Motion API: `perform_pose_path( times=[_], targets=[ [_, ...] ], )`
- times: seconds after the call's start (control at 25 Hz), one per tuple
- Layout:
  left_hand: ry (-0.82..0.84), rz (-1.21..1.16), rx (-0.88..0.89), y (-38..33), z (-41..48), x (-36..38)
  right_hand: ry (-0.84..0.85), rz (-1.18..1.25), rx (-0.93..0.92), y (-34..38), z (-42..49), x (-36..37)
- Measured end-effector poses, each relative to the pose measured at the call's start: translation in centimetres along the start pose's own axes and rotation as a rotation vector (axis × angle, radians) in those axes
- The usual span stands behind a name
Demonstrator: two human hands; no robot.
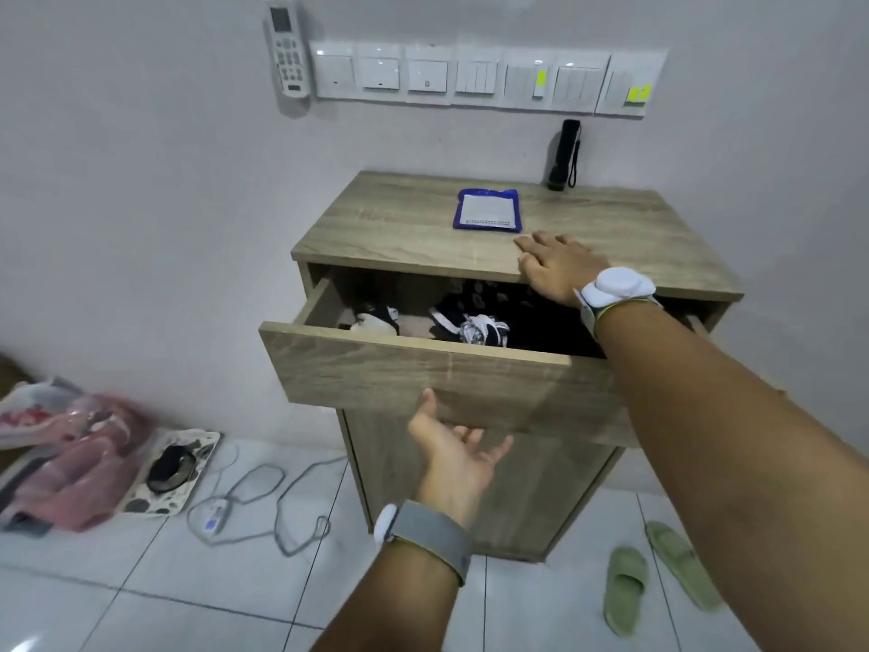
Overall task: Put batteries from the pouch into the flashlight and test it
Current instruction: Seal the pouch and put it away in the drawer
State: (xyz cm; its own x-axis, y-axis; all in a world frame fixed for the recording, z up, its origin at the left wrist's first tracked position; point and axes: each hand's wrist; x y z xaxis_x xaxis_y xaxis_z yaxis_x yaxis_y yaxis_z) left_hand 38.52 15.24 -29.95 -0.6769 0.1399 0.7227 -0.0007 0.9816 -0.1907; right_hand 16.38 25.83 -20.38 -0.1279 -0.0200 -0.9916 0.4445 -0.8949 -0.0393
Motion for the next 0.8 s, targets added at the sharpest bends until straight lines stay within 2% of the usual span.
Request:
perform_pose_path(
  times=[0.4, 0.56, 0.64, 0.72, 0.76, 0.8],
  targets=[
    [-0.015, -0.059, 0.031, 1.1, -5.1, -3.9, -0.004, -0.005, -0.01, -0.1, 0.0, 0.5],
    [-0.023, 0.161, 0.049, 1.9, -6.3, -4.8, -0.032, -0.015, -0.005, 0.0, 0.0, 0.2],
    [0.074, 0.363, -0.011, 2.7, -7.8, -6.2, -0.018, -0.012, 0.002, 0.1, -0.1, 0.2],
    [0.309, 0.6, -0.061, 1.5, -10.6, -5.6, -0.031, -0.008, 0.01, 0.1, -0.2, 0.3],
    [0.447, 0.706, -0.017, -0.2, -12.6, -3.7, -0.05, -0.004, 0.019, 0.3, -0.2, 0.5],
    [0.643, 0.817, 0.098, -2.2, -14.0, -0.9, -0.074, -0.006, 0.033, 0.2, -0.2, 0.2]
  ],
)
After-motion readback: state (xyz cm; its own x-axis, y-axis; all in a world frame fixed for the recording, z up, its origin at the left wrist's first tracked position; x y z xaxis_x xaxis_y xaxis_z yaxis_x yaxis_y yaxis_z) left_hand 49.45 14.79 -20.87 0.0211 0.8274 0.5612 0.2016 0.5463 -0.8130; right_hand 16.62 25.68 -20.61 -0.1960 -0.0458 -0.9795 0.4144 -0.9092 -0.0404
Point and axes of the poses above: each hand's wrist, its own z-axis towards the middle knuckle, its own x-axis out of the palm, y = z × x, and after that the axes turned 4 degrees about -z, right-handed
